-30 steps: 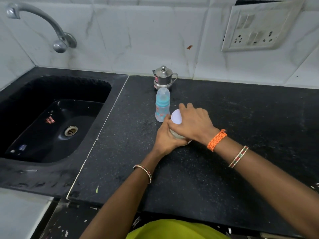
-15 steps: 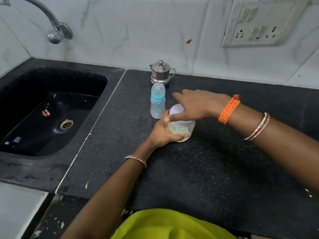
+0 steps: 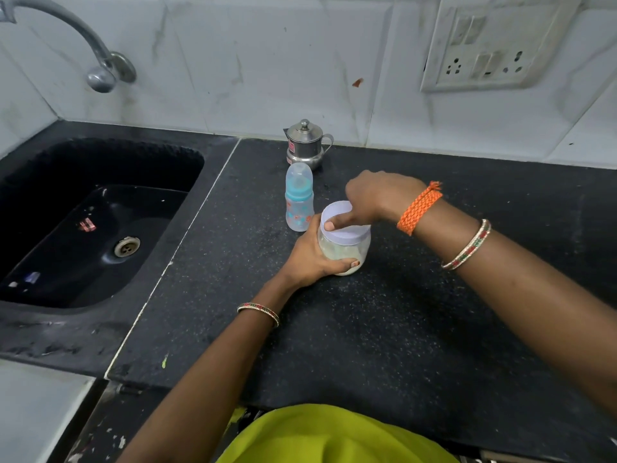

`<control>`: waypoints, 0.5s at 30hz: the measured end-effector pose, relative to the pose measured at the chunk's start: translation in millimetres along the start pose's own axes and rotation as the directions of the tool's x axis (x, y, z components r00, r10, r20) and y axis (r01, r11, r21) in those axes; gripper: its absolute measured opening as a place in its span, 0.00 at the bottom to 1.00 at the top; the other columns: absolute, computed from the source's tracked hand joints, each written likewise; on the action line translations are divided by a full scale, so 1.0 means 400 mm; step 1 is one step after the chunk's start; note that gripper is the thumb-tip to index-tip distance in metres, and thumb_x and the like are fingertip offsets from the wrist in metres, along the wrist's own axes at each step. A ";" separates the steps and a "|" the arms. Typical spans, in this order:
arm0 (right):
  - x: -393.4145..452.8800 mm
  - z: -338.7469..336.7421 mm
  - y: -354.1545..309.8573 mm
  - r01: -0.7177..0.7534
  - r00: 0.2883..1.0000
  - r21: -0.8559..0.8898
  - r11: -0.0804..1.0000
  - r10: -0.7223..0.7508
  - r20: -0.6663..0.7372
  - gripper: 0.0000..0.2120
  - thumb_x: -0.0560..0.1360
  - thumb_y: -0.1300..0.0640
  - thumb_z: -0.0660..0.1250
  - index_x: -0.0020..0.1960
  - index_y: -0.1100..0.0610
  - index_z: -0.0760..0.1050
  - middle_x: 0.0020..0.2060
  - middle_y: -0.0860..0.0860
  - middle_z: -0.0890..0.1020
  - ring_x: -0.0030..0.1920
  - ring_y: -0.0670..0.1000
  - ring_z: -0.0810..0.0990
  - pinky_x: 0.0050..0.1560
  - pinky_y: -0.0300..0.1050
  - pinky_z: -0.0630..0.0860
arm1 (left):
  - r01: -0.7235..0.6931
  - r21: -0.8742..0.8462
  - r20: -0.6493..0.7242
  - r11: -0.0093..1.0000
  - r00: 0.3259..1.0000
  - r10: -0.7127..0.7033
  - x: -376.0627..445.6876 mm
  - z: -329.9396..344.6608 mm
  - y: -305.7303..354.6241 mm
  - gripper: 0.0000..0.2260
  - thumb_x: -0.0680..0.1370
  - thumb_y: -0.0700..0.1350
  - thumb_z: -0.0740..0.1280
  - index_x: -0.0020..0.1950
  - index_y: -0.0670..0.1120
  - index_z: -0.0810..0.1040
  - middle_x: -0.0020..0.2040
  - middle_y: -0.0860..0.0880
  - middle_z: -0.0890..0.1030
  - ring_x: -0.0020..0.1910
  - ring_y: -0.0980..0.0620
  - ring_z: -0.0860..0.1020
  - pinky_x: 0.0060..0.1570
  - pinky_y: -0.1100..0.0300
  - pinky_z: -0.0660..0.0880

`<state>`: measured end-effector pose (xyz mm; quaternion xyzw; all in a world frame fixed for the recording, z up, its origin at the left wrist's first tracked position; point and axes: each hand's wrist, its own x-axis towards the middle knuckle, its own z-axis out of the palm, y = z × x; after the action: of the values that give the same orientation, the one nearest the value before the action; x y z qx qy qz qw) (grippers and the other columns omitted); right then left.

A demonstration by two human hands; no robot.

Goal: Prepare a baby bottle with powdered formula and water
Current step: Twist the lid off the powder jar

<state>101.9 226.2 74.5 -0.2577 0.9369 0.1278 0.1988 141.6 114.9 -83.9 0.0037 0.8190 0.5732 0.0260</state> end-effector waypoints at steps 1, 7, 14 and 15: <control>-0.005 0.006 -0.005 -0.026 0.999 0.002 1.000 0.026 -0.029 0.30 0.72 0.32 0.60 0.44 0.61 0.74 0.37 0.54 0.77 0.32 0.50 0.74 0.31 0.42 0.67 | -0.004 -0.004 -0.003 1.000 1.000 0.004 -0.001 0.001 -0.001 0.38 0.63 0.46 0.78 0.64 0.59 0.59 0.58 0.58 0.73 0.58 0.57 0.73 0.56 0.65 0.70; -0.001 -0.012 0.004 0.153 0.976 -0.099 0.983 -0.135 0.169 0.37 0.74 0.59 0.69 0.77 0.49 0.54 0.73 0.55 0.65 0.69 0.58 0.68 0.58 0.49 0.70 | 0.012 -0.017 0.001 1.000 1.000 -0.012 0.003 0.002 -0.007 0.43 0.62 0.46 0.79 0.70 0.56 0.57 0.62 0.56 0.71 0.61 0.57 0.71 0.62 0.61 0.69; -0.002 0.025 -0.030 -0.023 0.999 0.007 1.000 0.023 -0.039 0.31 0.73 0.34 0.63 0.58 0.61 0.75 0.50 0.56 0.79 0.44 0.55 0.76 0.39 0.45 0.71 | 0.008 -0.011 -0.007 1.000 1.000 -0.008 0.003 0.006 -0.017 0.39 0.62 0.48 0.78 0.67 0.54 0.61 0.60 0.55 0.74 0.61 0.56 0.73 0.56 0.63 0.71; -0.003 0.027 -0.034 -0.019 0.999 -0.001 1.000 0.019 -0.046 0.29 0.74 0.36 0.64 0.58 0.61 0.75 0.46 0.55 0.78 0.41 0.54 0.75 0.37 0.44 0.69 | 0.015 -0.010 -0.007 1.000 1.000 -0.015 0.003 0.006 -0.017 0.39 0.62 0.48 0.78 0.67 0.55 0.61 0.60 0.55 0.74 0.61 0.56 0.73 0.57 0.63 0.72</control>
<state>113.5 219.1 63.5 -0.2519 0.9435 0.1245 0.1756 140.5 115.0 -91.2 -0.0044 0.8163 0.5769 0.0275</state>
